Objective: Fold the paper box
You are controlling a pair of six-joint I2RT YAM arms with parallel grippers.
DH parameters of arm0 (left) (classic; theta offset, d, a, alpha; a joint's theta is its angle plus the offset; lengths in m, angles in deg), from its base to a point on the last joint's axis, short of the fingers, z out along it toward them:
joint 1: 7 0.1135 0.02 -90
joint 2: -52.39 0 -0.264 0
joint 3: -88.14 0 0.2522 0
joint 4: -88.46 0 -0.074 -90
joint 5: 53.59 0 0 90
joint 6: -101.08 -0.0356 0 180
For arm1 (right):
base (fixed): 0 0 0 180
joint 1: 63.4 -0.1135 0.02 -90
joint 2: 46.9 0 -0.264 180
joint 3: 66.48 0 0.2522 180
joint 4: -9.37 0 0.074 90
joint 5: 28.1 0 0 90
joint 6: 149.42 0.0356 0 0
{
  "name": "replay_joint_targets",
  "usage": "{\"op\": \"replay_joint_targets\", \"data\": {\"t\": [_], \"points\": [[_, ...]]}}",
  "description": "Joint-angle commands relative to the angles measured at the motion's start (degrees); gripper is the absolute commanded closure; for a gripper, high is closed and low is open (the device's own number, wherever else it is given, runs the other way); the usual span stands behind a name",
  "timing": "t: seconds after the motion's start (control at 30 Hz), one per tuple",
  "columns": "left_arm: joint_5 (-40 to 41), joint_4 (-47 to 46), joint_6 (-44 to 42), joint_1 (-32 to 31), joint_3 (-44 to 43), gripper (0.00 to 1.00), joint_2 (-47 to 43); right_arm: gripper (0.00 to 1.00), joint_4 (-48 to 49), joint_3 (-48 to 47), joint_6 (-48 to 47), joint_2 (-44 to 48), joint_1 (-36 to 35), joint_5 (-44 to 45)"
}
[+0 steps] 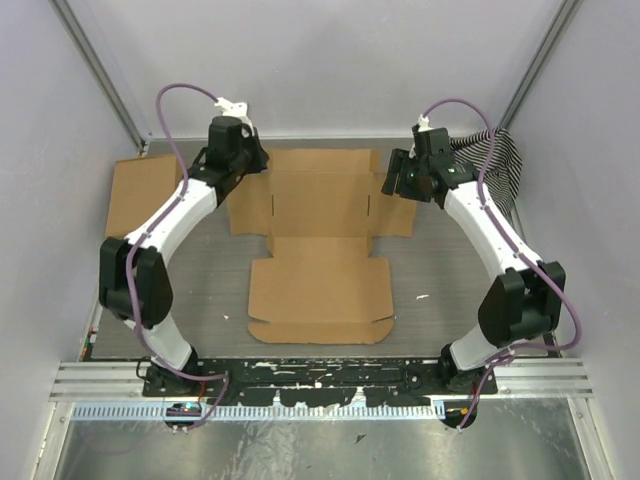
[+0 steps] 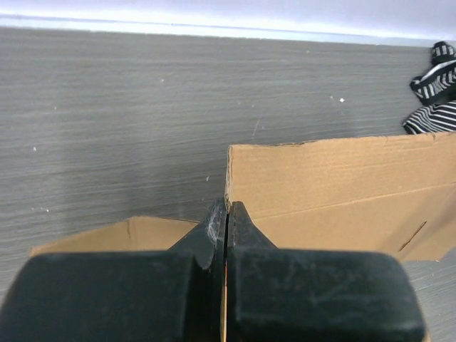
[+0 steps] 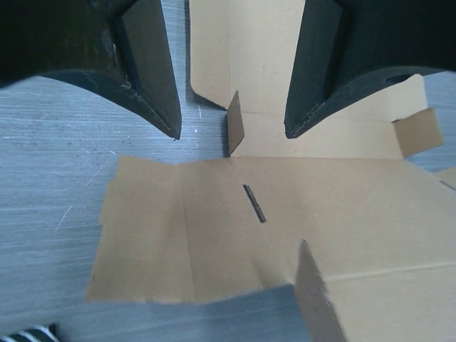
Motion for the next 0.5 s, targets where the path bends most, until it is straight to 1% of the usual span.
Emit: {"op": "replay_joint_targets", "data": {"t": [0.0,0.1,0.2,0.33,0.47], "points": [[2.96,-12.79,-5.34,-2.41,8.70,1.00,-6.00,0.35,0.78,-3.40,-2.61,6.67,-0.01,-1.76],[8.10,-17.28,-10.50,-6.08,15.22,1.00,-10.94,0.34,-0.43,-5.16,-3.65,8.53,0.08,-3.14],[14.27,-24.55,-15.76,-10.54,22.59,1.00,-16.34,0.34,-2.90,-7.70,-4.23,9.00,0.04,-3.08],[16.43,-34.47,-17.73,-13.38,31.03,1.00,-21.86,0.35,-7.75,-11.46,-4.69,6.73,0.05,-1.95],[18.24,-39.13,-18.59,-14.08,35.84,1.00,-25.63,0.39,-9.66,-12.20,-4.33,5.56,0.05,-1.64]]}}
